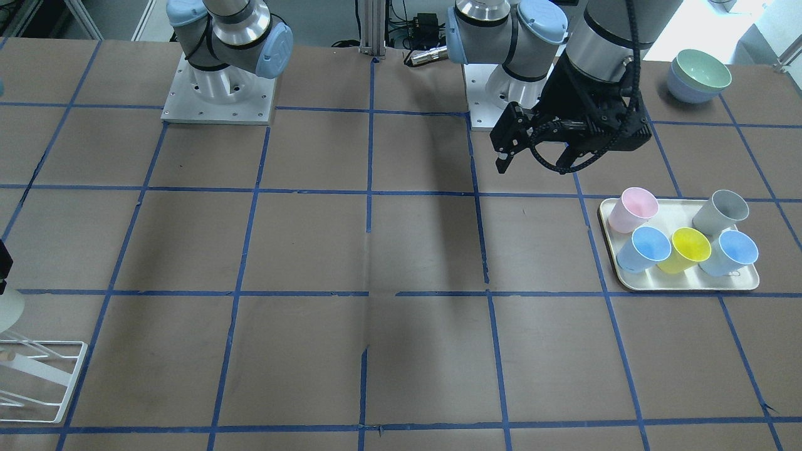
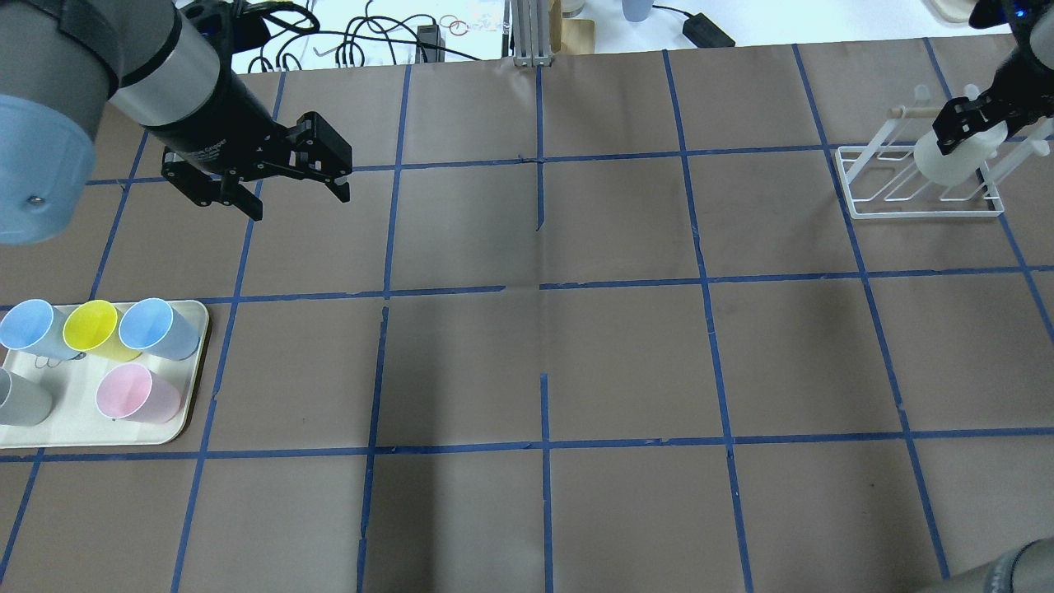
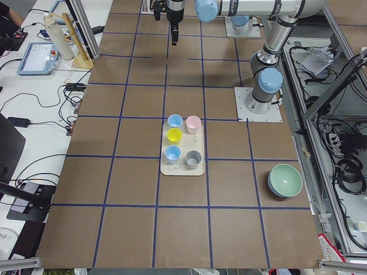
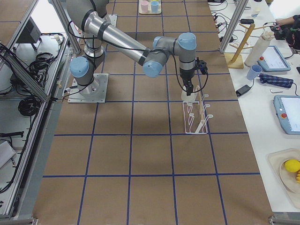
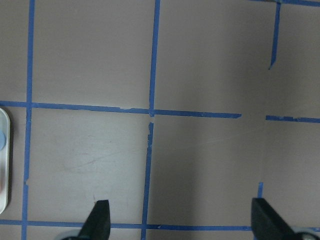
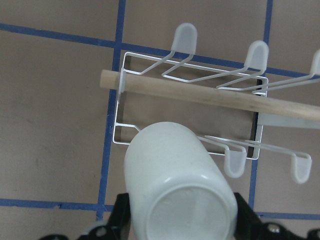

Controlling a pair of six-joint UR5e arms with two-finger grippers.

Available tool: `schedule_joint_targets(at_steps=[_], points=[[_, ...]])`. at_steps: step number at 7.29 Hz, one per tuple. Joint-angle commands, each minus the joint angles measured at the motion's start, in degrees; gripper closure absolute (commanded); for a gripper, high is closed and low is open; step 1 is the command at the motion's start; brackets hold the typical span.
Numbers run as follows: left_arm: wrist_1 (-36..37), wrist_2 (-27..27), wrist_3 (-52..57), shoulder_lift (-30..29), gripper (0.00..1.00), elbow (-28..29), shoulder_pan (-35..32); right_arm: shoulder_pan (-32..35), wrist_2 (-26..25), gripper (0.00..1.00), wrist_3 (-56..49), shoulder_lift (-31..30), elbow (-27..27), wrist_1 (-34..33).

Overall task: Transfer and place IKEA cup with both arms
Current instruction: 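Lift the white cup with the right gripper while the left gripper approaches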

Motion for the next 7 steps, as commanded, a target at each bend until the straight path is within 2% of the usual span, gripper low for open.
schedule_joint_targets(at_steps=[1,2,4,5,6,7], points=[[-4.74,-8.25,7.50,0.32,0.00,-0.34,7.15,0.08,-0.16,0.74,-0.17,-3.04,0.04,2.60],[-7.63,-11.94,11.29,0.24,0.00,-1.03,10.14,0.08,-0.16,0.73,-0.17,-4.10,0.04,2.78],[-8.88,-20.38,15.54,0.41,0.00,-4.63,14.12,1.39,2.19,0.74,-0.26,-7.08,0.21,5.93],[-9.41,-28.85,14.93,-0.11,0.00,-5.86,14.13,3.49,8.30,0.75,-0.18,-7.44,0.21,9.60],[-9.41,-34.85,15.19,-0.72,0.00,-6.74,13.34,5.60,13.93,0.78,0.09,-7.45,0.13,15.04],[-9.41,-40.13,14.58,-0.38,0.00,-6.84,10.90,7.36,18.78,0.78,0.09,-7.53,0.21,15.87]])
